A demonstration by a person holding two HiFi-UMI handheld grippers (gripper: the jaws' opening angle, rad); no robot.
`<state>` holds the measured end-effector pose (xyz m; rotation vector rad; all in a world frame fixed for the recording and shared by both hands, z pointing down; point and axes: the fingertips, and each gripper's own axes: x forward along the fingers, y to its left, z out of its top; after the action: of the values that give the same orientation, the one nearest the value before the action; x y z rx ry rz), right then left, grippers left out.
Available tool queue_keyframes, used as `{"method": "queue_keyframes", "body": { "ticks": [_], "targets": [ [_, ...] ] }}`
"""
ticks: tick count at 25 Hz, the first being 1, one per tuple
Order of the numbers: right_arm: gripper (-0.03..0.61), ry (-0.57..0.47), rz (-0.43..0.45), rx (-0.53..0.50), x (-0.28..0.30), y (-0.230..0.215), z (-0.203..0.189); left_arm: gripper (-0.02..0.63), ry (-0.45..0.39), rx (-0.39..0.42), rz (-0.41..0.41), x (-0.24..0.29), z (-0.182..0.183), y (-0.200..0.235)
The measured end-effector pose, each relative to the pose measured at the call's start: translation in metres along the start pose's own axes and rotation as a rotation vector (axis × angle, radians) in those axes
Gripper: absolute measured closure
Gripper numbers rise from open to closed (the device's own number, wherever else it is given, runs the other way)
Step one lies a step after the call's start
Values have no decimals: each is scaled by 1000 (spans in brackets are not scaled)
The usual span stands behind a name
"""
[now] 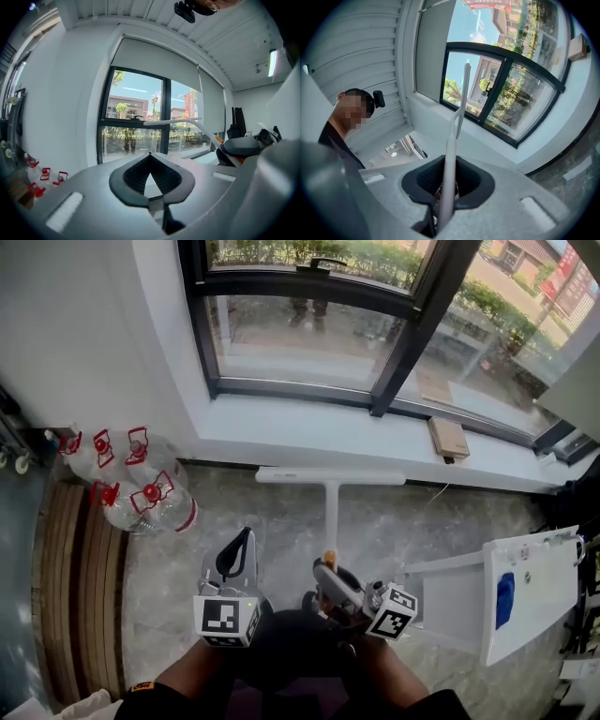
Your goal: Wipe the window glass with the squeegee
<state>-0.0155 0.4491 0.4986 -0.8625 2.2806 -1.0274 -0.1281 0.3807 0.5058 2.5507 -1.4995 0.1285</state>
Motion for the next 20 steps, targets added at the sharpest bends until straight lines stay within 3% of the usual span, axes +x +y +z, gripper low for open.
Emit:
{"method": "queue_keyframes", "body": {
  "ticks": [20],
  "targets": [
    [537, 27, 63, -20, -11, -1, 19, 595, -24, -1, -3, 17, 4, -25]
  ]
}}
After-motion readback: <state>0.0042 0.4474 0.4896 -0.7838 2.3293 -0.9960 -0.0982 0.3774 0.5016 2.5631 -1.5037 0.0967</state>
